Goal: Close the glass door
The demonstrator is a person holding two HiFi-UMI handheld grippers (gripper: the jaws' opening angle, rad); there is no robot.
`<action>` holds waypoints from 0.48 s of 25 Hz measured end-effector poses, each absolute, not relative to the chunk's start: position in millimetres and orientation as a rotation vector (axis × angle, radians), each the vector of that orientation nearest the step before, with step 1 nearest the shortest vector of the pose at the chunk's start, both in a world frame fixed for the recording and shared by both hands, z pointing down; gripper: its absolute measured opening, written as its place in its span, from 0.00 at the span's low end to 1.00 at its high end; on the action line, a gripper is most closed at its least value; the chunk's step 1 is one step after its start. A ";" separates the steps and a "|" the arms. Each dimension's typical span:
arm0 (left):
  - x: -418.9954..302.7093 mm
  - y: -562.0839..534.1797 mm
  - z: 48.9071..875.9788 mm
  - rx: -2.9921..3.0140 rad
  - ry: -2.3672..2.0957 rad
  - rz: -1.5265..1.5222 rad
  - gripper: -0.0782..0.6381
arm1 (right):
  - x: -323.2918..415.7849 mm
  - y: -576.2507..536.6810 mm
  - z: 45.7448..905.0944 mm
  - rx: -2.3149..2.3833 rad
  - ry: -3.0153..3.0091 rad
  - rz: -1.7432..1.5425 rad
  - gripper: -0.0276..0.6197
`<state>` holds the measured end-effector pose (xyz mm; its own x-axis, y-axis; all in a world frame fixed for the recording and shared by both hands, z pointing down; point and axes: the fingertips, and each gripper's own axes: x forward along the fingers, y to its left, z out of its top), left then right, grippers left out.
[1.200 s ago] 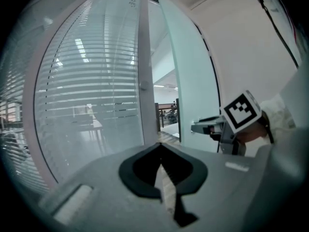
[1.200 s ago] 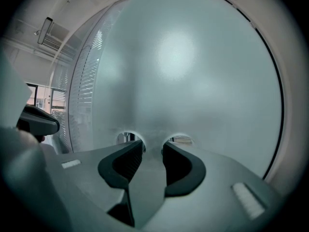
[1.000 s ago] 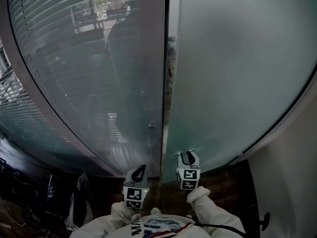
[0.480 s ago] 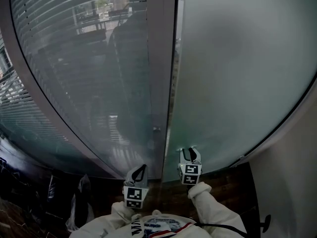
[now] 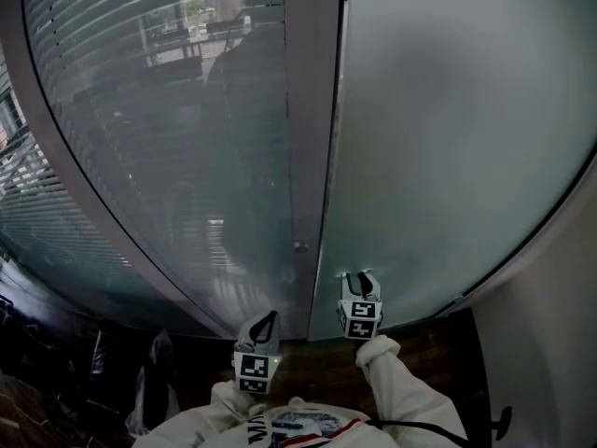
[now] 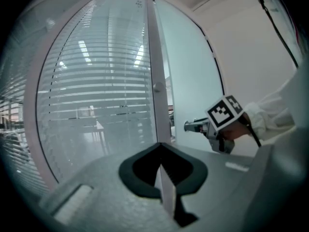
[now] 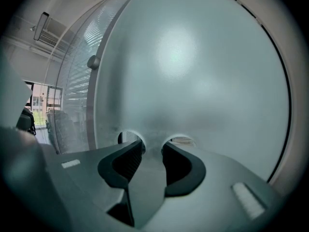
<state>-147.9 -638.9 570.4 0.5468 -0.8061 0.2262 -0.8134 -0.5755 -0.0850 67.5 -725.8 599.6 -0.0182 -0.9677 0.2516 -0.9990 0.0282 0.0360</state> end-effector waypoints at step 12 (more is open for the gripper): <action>-155.9 -641.0 568.9 2.701 -1.479 0.362 0.11 | 68.9 -751.7 599.3 2.020 -2.106 0.216 0.26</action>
